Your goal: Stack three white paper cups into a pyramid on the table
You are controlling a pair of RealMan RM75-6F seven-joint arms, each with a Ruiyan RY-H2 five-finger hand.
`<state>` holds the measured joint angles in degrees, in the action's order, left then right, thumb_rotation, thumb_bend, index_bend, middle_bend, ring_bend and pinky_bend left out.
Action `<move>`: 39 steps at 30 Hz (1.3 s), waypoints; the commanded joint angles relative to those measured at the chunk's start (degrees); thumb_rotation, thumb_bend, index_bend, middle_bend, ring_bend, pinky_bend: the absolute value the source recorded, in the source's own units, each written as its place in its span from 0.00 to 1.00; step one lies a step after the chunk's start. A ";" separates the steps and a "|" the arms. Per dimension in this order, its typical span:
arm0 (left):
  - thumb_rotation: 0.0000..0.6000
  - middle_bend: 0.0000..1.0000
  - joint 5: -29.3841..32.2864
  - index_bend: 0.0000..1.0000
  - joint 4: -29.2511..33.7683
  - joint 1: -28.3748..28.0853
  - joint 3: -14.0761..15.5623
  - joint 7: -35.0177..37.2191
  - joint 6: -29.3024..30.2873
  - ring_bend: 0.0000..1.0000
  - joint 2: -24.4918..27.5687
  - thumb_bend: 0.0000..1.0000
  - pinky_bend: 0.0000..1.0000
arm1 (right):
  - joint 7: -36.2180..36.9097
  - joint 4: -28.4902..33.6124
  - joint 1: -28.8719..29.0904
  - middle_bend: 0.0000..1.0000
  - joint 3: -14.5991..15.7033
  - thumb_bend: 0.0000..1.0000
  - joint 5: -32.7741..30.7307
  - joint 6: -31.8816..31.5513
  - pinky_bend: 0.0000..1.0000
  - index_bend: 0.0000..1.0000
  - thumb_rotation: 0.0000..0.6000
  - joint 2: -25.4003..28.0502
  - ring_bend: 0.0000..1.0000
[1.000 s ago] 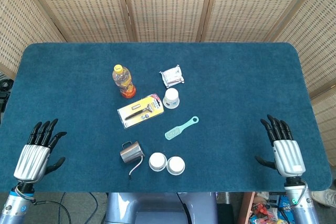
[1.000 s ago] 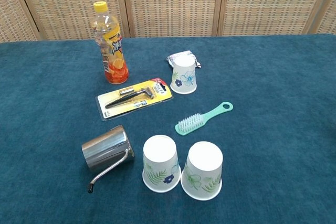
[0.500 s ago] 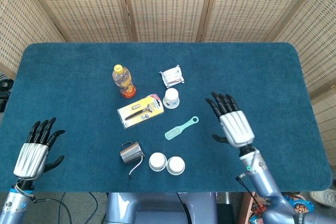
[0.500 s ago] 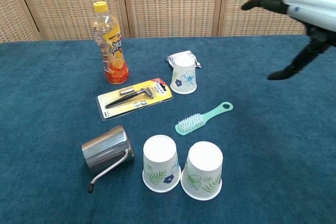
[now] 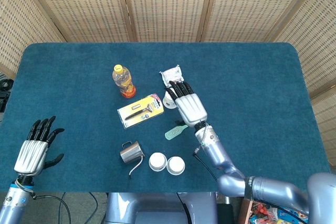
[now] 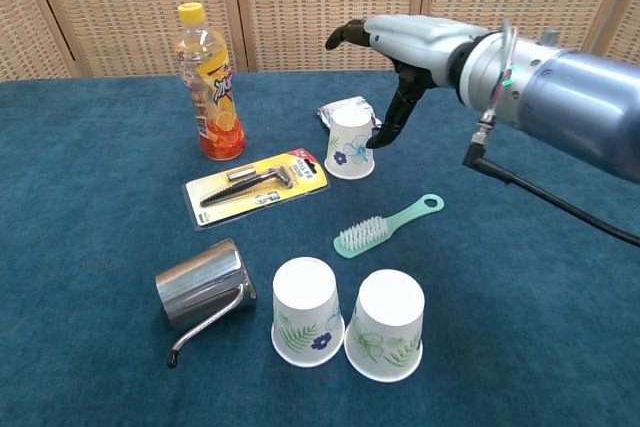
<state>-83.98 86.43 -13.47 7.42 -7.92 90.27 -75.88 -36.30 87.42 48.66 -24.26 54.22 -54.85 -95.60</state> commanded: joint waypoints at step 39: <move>1.00 0.00 0.47 0.23 -3.62 1.12 -5.64 0.62 -9.26 0.00 -1.60 0.22 0.00 | 10.56 -37.63 14.92 0.00 2.50 0.07 -6.55 13.80 0.00 0.36 1.00 -12.11 0.00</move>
<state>-83.50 82.82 -12.35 1.78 -7.31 81.01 -77.48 -25.89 50.05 63.55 -21.93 47.51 -40.99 -107.62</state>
